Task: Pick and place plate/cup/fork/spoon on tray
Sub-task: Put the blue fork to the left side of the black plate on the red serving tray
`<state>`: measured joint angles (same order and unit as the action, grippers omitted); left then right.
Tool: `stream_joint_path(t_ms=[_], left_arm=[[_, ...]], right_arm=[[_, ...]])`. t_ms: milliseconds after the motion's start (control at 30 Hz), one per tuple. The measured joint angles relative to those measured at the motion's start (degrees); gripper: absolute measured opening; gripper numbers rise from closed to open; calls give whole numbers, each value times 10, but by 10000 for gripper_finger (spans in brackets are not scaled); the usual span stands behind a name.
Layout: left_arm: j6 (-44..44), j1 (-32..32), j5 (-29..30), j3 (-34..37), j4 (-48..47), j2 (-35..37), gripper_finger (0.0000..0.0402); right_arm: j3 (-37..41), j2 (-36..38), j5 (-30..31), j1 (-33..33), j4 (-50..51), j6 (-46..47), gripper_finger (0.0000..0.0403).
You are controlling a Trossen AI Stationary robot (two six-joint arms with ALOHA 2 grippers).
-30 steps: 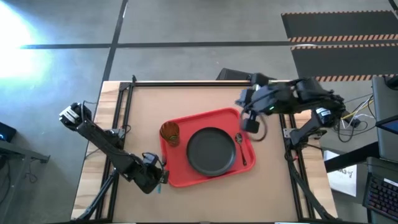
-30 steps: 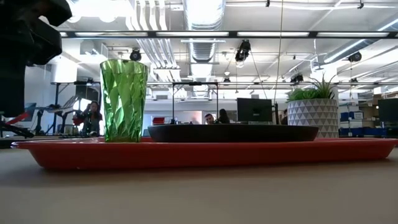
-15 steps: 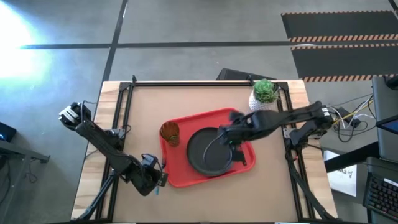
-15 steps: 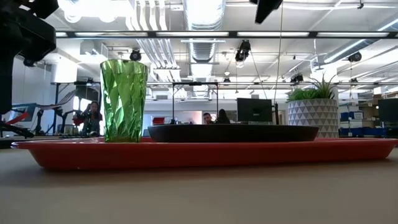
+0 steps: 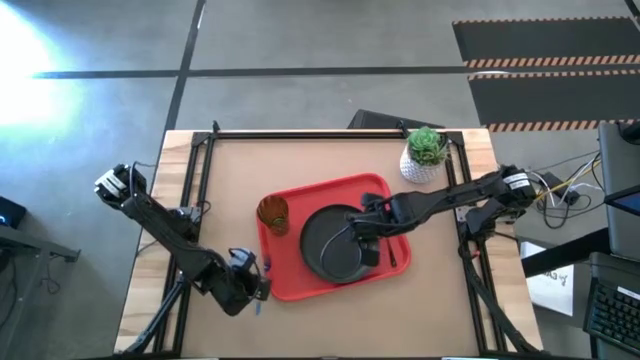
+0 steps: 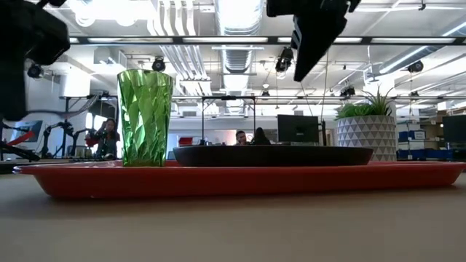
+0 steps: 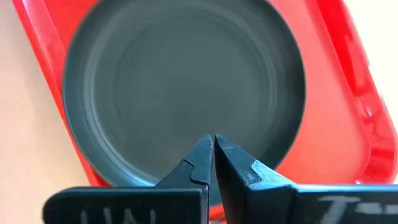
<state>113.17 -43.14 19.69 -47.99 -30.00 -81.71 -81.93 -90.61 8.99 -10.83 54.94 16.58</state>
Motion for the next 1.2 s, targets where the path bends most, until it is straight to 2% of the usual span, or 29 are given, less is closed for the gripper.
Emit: stream_joint_path(t_ms=[167,267,633,800,967,1200], left_arm=[[2,3,82,0,38,0,0],[3,12,107,2,71,-5,0],[-14,30,112,3,196,-84,0],[-15,48,124,4,202,-91,0],[-59,86,138,6,200,-84,0],[-88,124,108,13,201,-84,0]], right_arm=[[-16,2,2,0,-17,-10,9],[-32,2,6,0,-17,-25,9],[-83,3,17,0,-17,-84,9],[-89,4,17,-2,-16,-91,9],[-89,5,17,-4,-15,-91,9],[-89,6,16,-7,-10,-93,9]])
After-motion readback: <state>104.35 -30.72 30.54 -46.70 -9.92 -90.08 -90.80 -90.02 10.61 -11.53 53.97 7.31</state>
